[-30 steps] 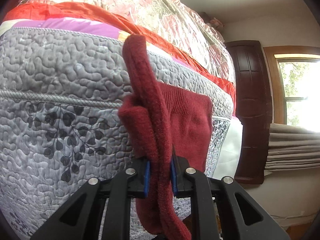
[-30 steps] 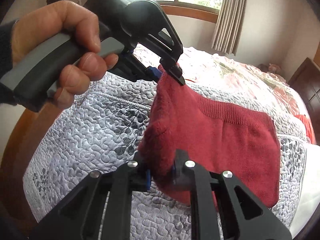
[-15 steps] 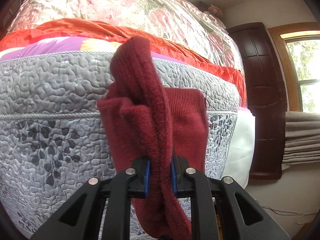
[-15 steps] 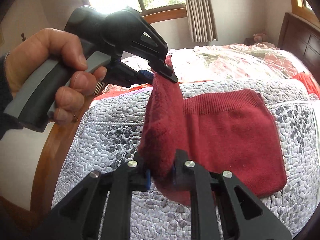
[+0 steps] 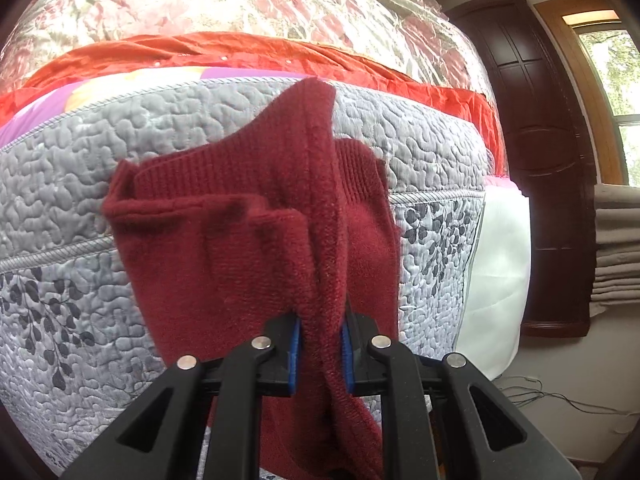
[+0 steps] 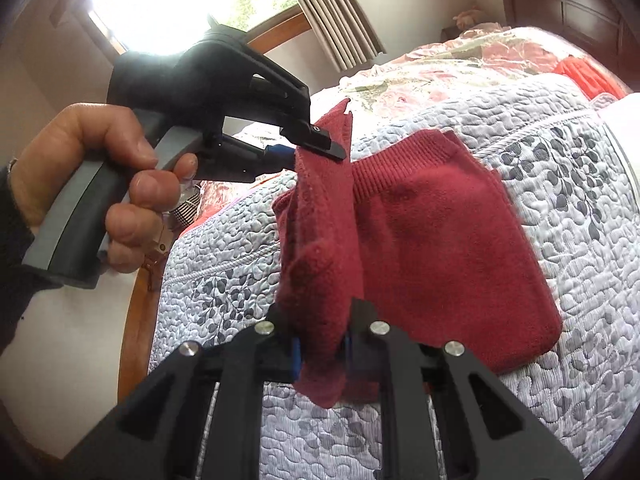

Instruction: Fold small clothes

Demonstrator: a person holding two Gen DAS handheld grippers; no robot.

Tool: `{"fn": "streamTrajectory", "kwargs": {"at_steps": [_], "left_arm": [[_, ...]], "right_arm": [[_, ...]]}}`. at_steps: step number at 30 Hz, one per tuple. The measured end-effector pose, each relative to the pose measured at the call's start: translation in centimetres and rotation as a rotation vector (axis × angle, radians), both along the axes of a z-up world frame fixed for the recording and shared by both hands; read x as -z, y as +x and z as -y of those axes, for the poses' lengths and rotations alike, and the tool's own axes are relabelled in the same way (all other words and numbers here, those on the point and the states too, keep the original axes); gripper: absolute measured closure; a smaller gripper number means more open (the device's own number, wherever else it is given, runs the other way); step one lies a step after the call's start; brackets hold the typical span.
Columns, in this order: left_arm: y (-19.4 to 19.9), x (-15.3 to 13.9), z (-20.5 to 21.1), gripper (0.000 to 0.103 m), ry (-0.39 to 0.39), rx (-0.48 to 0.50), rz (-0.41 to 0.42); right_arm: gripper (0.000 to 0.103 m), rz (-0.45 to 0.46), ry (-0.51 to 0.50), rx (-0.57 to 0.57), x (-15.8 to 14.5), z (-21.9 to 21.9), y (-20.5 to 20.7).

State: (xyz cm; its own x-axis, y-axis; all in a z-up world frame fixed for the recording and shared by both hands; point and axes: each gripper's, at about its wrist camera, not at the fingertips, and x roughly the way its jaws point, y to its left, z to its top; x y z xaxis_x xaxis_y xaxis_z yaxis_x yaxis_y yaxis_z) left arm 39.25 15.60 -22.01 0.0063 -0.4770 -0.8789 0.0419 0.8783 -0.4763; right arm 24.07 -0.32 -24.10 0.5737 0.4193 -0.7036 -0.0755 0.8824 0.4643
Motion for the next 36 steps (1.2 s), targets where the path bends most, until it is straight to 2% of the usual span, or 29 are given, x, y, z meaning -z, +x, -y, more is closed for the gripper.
{"fn": "streamTrajectory", "kwargs": {"at_steps": [14,21,30,32,33,35,36], "left_arm": [[-0.5,4.0,10.2,0.087,0.143,0.034,0.021],[-1.1,5.7,14.3,0.087,0.285,0.023,0.06],[-1.7,7.3,16.3,0.086,0.32,0.015,0.102],[-1.7,7.5,16.5,0.074,0.309,0.018,0.11],[-1.8,7.3,16.6,0.062,0.292,0.017,0.12],[-2.4,5.8,16.5,0.055,0.274,0.027,0.17],[-2.9,4.6,16.0,0.045,0.266,0.022,0.21]], "right_arm": [[0.09,-0.106,0.181,0.08,5.2,9.3,-0.3],[0.09,-0.147,0.254,0.106,8.0,12.4,-0.4],[0.089,-0.217,0.355,0.114,11.2,15.7,-0.5],[0.088,-0.242,0.373,0.103,12.0,16.0,-0.4],[0.085,-0.261,0.389,0.094,12.5,16.2,-0.3],[0.077,-0.286,0.41,0.073,12.8,16.4,-0.4],[0.07,-0.289,0.413,0.061,12.7,16.6,-0.6]]}}
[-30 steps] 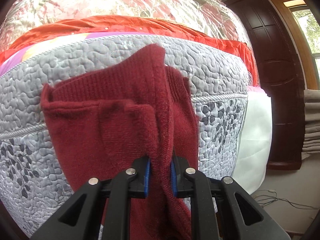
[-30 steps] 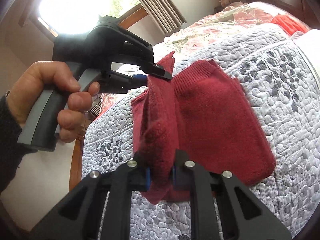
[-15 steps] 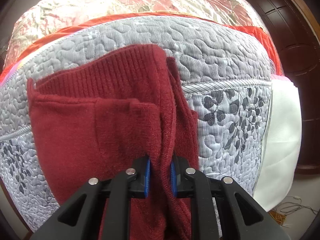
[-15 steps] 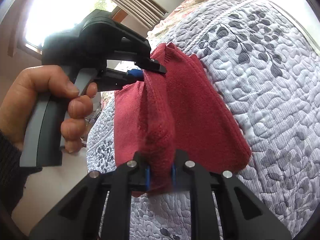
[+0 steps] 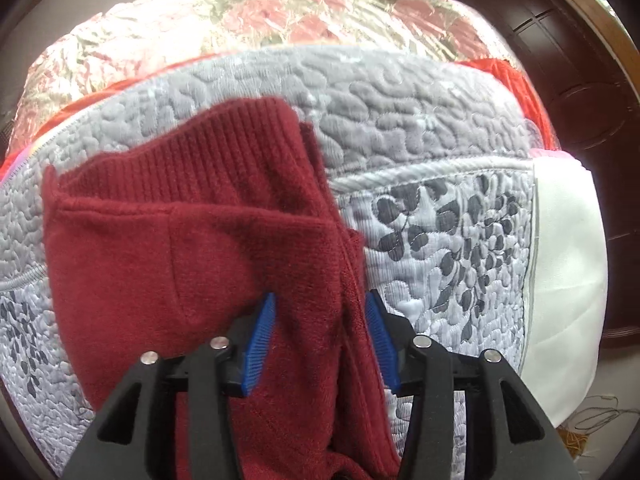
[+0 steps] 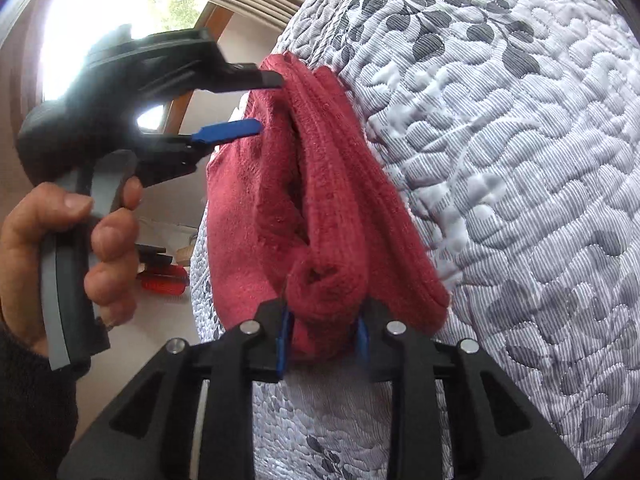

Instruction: Fold small clothes

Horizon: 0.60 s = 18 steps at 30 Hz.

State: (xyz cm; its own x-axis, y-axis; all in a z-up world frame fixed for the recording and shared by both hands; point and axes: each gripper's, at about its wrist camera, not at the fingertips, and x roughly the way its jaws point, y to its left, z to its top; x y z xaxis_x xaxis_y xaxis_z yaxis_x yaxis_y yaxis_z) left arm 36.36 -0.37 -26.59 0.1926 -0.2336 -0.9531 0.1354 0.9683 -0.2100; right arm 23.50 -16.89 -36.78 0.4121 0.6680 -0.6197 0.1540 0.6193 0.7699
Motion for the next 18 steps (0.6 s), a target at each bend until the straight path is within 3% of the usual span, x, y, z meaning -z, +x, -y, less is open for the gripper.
{"fn": "streamTrajectory", "kwargs": {"at_steps": [1,2,7,10,13,15,18], "left_arm": [[-0.4,-1.3,-0.8,0.033,-0.017,-0.001,0.034],[-1.0,-2.5,-1.7,0.028,-0.047,-0.001,0.06],[-6.8,-5.8,-7.2,0.024,-0.16,0.008,0.071],[-11.6,-5.1,-9.9,0.024,-0.164,0.009,0.061],[-15.4,-2.6,-11.8,0.024,-0.152,0.003,0.002],[-17.1,-1.1,-12.6,0.024,-0.144,-0.004,-0.024],[-18.0,-0.4,-13.1,0.024,-0.146,0.033,-0.016]], "right_arm": [[0.058,-0.001,-0.003,-0.006,-0.2,0.4,-0.5],[0.057,-0.004,-0.007,-0.014,-0.5,0.8,-0.8],[0.058,-0.008,-0.087,-0.156,-2.9,3.1,-2.3],[0.058,0.078,-0.21,-0.319,-5.8,3.1,-2.6],[0.058,0.174,-0.311,-0.47,-8.3,1.5,-1.2],[0.057,0.223,-0.354,-0.555,-8.9,-0.4,0.5],[0.057,0.211,-0.394,-0.678,-7.7,-3.7,3.9]]}}
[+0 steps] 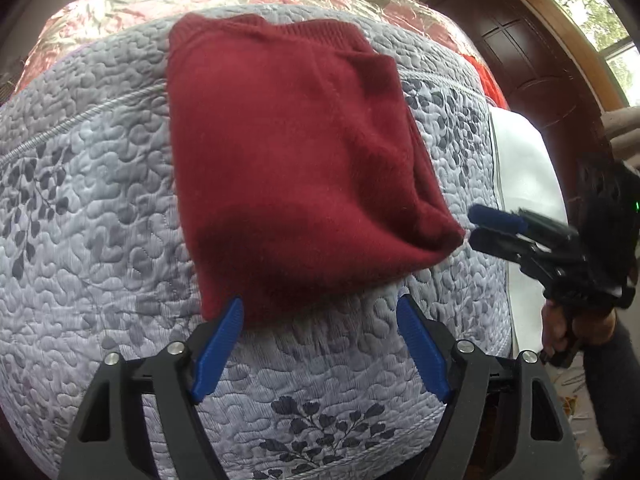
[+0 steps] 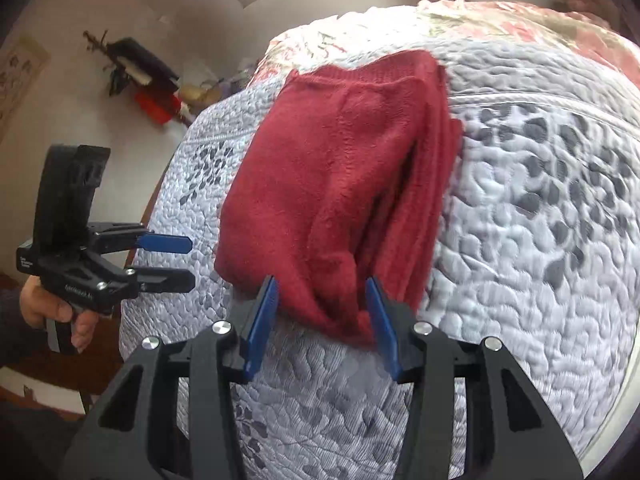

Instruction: Fold small clothes

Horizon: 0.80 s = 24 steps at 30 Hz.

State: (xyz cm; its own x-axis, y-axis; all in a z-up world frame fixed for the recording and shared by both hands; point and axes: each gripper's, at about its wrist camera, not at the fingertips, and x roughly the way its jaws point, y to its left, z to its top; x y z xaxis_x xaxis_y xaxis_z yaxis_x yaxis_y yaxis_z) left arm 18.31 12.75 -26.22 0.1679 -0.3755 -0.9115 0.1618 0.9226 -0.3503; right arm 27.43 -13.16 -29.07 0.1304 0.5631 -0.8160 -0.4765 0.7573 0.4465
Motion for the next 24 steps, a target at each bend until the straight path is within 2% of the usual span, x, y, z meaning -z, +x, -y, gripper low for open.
{"fn": "streamTrajectory", "kwargs": {"at_steps": [2,3,4,5,6,7,9,12,14,15,18,20,22,23,24], "left_arm": [[-0.4,0.1,0.4,0.024,0.011,0.06,0.031],[-0.4,0.1,0.8,0.024,0.023,0.1,0.053],[-0.5,0.1,1.4,0.024,0.035,0.139,0.076],[-0.5,-0.1,2.0,0.024,0.045,0.176,0.103],[-0.5,-0.1,2.6,0.024,0.049,0.218,0.123],[-0.6,0.2,3.4,0.024,0.067,0.264,0.127],[-0.8,1.7,5.1,0.024,0.154,0.376,0.121],[-1.7,4.7,6.5,0.026,0.28,0.496,0.089],[-2.6,5.1,7.0,0.027,0.336,0.551,0.116],[-3.0,4.4,7.3,0.027,0.353,0.569,0.161],[-3.8,1.4,7.8,0.026,0.361,0.557,0.332],[-3.9,0.8,8.0,0.026,0.405,0.534,0.417],[-3.1,1.5,8.4,0.027,0.443,0.513,0.428],[-2.6,2.1,8.7,0.027,0.453,0.509,0.417],[-2.3,2.8,8.9,0.028,0.463,0.515,0.403]], "right_arm": [[0.057,-0.056,-0.034,-0.027,1.4,-1.2,1.4],[0.061,-0.094,-0.042,-0.027,2.1,-1.2,1.3],[0.078,-0.124,-0.053,-0.02,2.8,-1.0,1.3],[0.088,-0.146,-0.05,-0.012,3.2,-0.8,1.1],[0.093,-0.167,-0.037,0.007,3.5,-0.3,1.0],[0.095,-0.196,-0.016,0.047,4.1,0.6,0.9],[0.095,-0.29,0.064,0.138,6.0,2.7,0.7],[0.095,-0.41,0.163,0.247,8.4,5.0,0.3],[0.094,-0.417,0.187,0.255,7.7,5.3,0.3],[0.087,-0.401,0.194,0.248,6.7,5.3,0.4],[0.059,-0.323,0.224,0.218,3.1,4.7,1.5],[0.056,-0.3,0.22,0.187,2.2,3.6,2.7],[0.05,-0.321,0.184,0.153,2.9,1.9,3.9],[0.05,-0.334,0.144,0.132,3.4,1.2,4.8],[0.058,-0.347,0.109,0.108,4.0,0.6,4.9]]}}
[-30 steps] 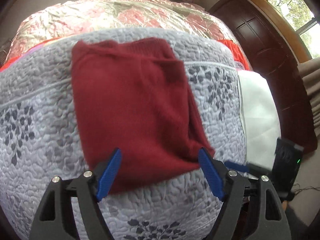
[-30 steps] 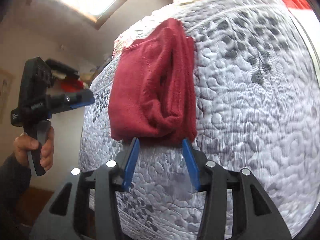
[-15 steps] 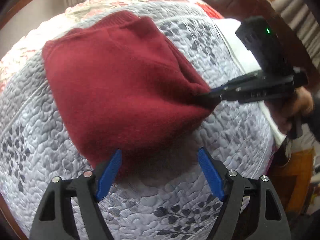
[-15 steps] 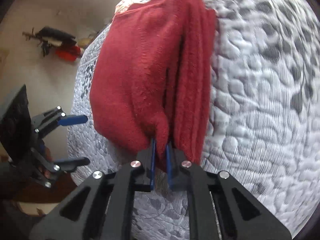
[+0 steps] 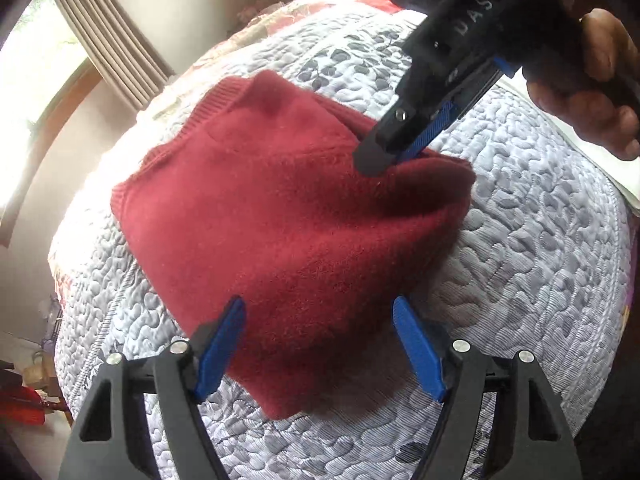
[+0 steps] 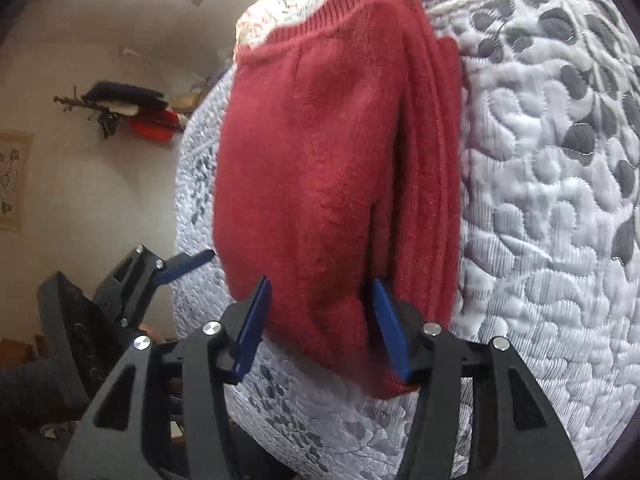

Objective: Fold small clothes
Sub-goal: 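Press and straighten the folded sweater with both grippers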

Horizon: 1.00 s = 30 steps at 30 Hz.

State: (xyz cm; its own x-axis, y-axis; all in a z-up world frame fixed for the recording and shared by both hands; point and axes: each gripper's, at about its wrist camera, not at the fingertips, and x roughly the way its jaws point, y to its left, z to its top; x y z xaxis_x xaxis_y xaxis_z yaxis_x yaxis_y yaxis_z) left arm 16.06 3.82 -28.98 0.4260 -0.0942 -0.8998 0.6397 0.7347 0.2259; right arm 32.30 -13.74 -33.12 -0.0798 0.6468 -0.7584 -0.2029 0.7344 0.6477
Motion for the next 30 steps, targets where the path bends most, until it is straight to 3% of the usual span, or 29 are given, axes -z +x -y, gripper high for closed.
{"fn": "streamTrajectory", "kwargs": {"at_steps": [1,4,8,11,14,17,21,22,24,27,29,30], "left_arm": [[0.4,0.6,0.2,0.03,0.01,0.004,-0.013],[0.6,2.0,0.8,0.041,0.036,0.045,-0.038],[-0.5,2.1,2.0,0.042,0.055,0.131,-0.001],[0.2,3.5,2.0,0.043,0.075,0.109,-0.04],[0.8,4.4,1.5,0.054,0.081,0.1,-0.094],[1.1,4.2,1.1,0.059,0.058,0.094,-0.103],[0.3,4.0,0.7,0.06,0.06,0.1,-0.066],[-0.6,4.0,0.7,0.06,0.06,0.103,-0.055],[-0.7,4.1,0.7,0.06,0.06,0.112,-0.065],[-0.9,4.3,0.8,0.06,0.062,0.117,-0.077],[-0.8,4.6,0.8,0.06,0.058,0.111,-0.09],[-0.7,4.8,0.8,0.06,0.058,0.115,-0.097]], "right_arm": [[0.085,-0.01,0.002,-0.019,0.5,-0.4,0.1],[0.087,0.01,0.049,0.046,-0.2,1.1,-0.2],[0.087,0.015,0.065,0.152,0.6,4.9,-1.8],[0.085,-0.058,0.006,0.113,3.7,4.0,-2.4],[0.075,-0.051,0.024,0.134,2.5,3.7,-2.0],[0.052,0.021,0.052,0.197,-0.1,4.6,-0.2],[0.05,0.016,0.029,0.239,0.3,4.1,3.5],[0.06,0.0,0.034,0.239,1.0,3.7,4.4],[0.095,0.04,0.024,0.223,0.4,3.1,4.9],[0.095,0.144,0.005,0.223,-1.1,2.6,4.1],[0.095,0.107,-0.094,0.232,1.2,2.5,3.7],[0.094,0.081,-0.097,0.256,2.2,3.0,3.4]]}}
